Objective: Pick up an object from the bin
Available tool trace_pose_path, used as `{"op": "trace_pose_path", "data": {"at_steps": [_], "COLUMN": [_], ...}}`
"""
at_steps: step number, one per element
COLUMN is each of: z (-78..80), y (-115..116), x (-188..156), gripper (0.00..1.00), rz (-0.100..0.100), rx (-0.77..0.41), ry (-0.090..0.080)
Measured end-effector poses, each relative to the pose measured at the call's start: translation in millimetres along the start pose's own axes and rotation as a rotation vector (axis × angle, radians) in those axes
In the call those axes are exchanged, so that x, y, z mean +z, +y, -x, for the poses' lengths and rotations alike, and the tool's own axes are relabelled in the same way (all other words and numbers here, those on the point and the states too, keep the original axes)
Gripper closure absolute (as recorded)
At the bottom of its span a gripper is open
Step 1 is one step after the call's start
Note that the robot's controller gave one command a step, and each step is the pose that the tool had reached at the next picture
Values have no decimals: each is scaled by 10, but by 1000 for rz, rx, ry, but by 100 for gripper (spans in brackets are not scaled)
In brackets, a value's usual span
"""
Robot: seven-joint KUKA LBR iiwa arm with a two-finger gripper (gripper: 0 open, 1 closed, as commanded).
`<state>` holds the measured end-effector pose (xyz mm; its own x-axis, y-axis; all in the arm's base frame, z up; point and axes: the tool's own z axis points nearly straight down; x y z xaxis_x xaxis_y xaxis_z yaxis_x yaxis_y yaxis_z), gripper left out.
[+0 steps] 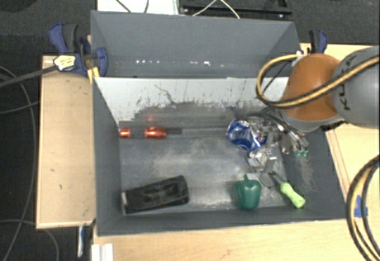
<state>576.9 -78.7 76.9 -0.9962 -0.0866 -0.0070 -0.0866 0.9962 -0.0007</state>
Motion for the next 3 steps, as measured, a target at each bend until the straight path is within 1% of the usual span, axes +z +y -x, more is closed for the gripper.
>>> {"op": "trace_pose_path", "data": {"at_steps": [1,2,3], "z": [91,102,70], "y": [-54,-46,-48], "x": [38,45,-67], "gripper": [100,100,100], "rz": [17,20,16], "rx": [391,480,468], "ry": [34,44,45]}}
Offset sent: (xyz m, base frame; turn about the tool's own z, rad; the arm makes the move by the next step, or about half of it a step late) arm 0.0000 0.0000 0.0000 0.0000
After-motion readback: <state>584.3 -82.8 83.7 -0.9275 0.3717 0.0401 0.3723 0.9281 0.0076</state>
